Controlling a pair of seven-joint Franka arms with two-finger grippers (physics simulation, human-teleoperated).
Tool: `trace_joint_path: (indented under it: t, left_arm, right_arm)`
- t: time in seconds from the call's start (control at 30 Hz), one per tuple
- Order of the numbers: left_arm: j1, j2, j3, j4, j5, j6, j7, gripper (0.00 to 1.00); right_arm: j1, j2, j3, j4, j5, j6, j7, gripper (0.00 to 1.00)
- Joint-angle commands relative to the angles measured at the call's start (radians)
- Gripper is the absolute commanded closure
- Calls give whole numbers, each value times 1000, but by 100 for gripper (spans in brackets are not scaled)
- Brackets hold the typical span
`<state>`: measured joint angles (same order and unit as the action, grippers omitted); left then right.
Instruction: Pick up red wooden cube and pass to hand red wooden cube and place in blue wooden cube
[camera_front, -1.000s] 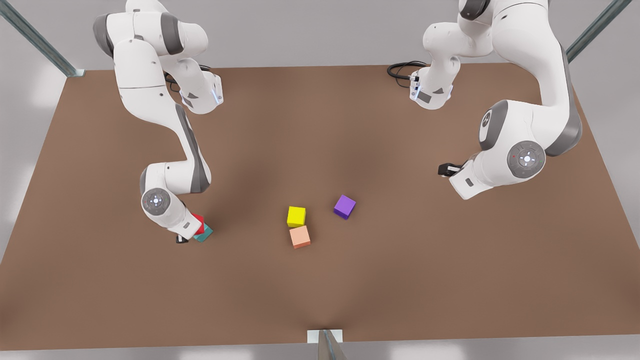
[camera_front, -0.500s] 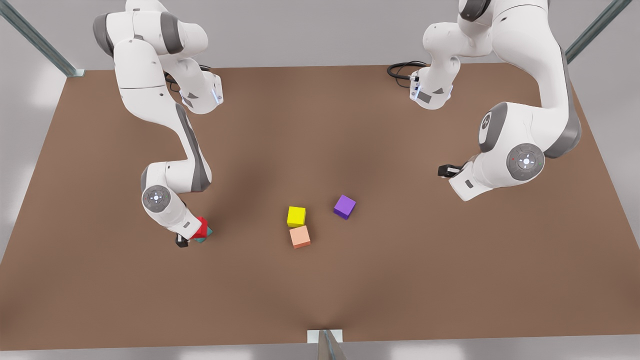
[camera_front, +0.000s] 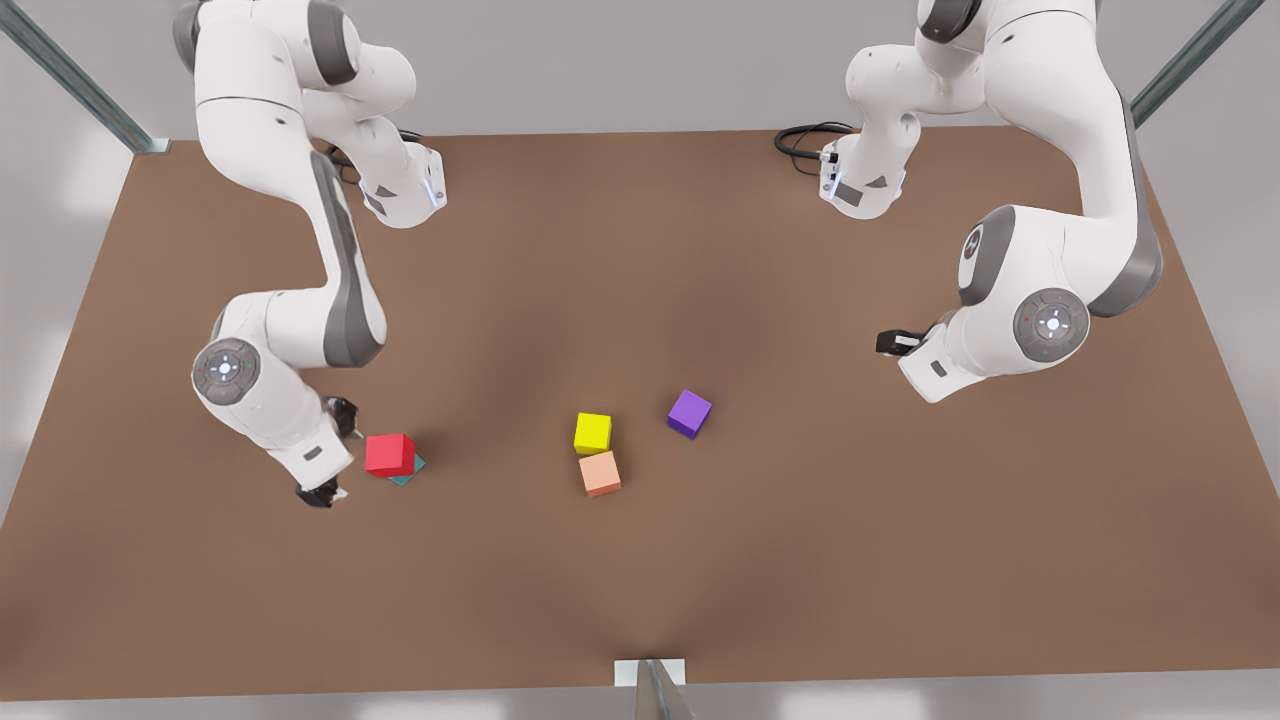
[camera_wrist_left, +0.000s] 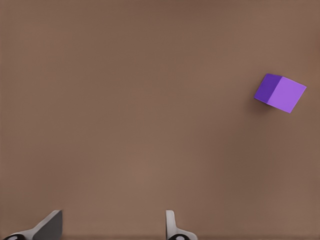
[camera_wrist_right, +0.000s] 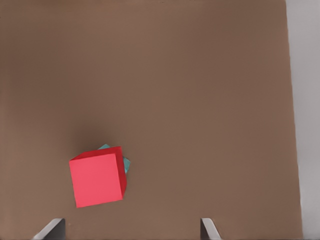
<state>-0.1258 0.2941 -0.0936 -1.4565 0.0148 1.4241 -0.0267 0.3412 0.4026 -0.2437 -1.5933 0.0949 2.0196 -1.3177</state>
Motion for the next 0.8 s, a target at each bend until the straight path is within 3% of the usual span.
trace_joint_path:
  t: [0.0,0.23,0.37,0.77]
  left_arm:
    - [0,-1,0,1,1,-1,-2,0]
    - [2,-1,0,1,1,-2,-1,0]
    - [2,-1,0,1,2,-1,-1,0]
    - [2,-1,0,1,2,-2,-1,0]
  right_arm:
    - [-2,22,-2,18,75,-199,1371,0]
    - [-54,-136,-20,194,-6,-576,1358,0]
    - [-65,-217,-19,185,-31,-624,1356,0]
    - [-65,-228,-19,153,-34,-614,1351,0]
